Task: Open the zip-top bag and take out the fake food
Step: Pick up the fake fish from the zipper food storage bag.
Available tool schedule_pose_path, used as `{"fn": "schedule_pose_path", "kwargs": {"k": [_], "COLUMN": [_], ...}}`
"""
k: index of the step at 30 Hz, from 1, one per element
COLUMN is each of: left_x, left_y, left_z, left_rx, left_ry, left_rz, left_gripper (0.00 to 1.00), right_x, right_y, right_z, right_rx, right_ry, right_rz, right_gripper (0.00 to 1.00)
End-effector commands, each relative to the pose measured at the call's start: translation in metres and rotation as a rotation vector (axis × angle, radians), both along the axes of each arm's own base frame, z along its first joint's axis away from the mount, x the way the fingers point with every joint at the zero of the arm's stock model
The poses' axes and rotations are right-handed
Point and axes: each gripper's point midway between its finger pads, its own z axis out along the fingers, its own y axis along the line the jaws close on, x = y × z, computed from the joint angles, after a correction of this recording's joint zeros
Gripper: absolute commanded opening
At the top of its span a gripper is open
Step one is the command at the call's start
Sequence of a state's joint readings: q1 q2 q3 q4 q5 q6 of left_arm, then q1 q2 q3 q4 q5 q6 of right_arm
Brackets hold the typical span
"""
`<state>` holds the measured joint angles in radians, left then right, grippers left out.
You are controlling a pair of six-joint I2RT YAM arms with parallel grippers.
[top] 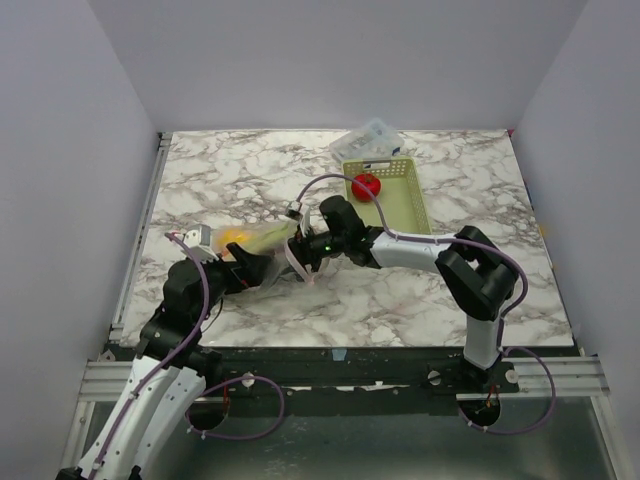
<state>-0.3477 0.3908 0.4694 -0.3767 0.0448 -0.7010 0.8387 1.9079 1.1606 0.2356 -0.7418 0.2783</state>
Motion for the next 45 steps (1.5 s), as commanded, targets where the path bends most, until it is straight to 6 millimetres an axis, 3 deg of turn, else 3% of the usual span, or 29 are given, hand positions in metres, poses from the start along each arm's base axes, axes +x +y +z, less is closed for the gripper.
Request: {"fn": "schedule_pose_path", "kwargs": {"k": [1,9,15,17,24,37,45], "left_x": [0.003,0.010,0.008,0.005,-0.007,-0.017,-0.023], "left_y": [0.017,0.018,0.021,0.022,0.017,0.003,0.000], "left_z": [-0.007,-0.014,-0.010,-0.009,0.000,0.023,0.023], "left_rx": [0.012,0.016,0.043,0.046,0.016,-0.039,-0.056], "left_ry": [0.021,0.047,0.027,0.020,-0.009,-0.063,-0.067], "left_rz": [0.100,0.112,0.101,0.095,0.055,-0.035,-0.057], "left_gripper": [0.98,0.98,0.98,0.98,0.98,0.98,0.98], "right_x": [-0.004,-0.020,-0.014,-0.012,-0.005,0.003,0.016], "right_y": [0.004,0.014,0.015,0.013,0.000,-0.027,-0.062], "right_z": [-0.001,-0.006,-0.002,0.007,0.046,0.068,0.078], "right_rx": [0.008,0.004,-0.012,-0.012,0.012,-0.007,0.014], "right_ry": [0.007,0.041,0.004,-0.032,-0.175,-0.300,-0.297], "right_rz": [0.042,0.100,0.080,0.084,0.114,0.158,0.148], "right_gripper": [0.66,0.50,0.05,0.00,0.00,0.00,0.00]}}
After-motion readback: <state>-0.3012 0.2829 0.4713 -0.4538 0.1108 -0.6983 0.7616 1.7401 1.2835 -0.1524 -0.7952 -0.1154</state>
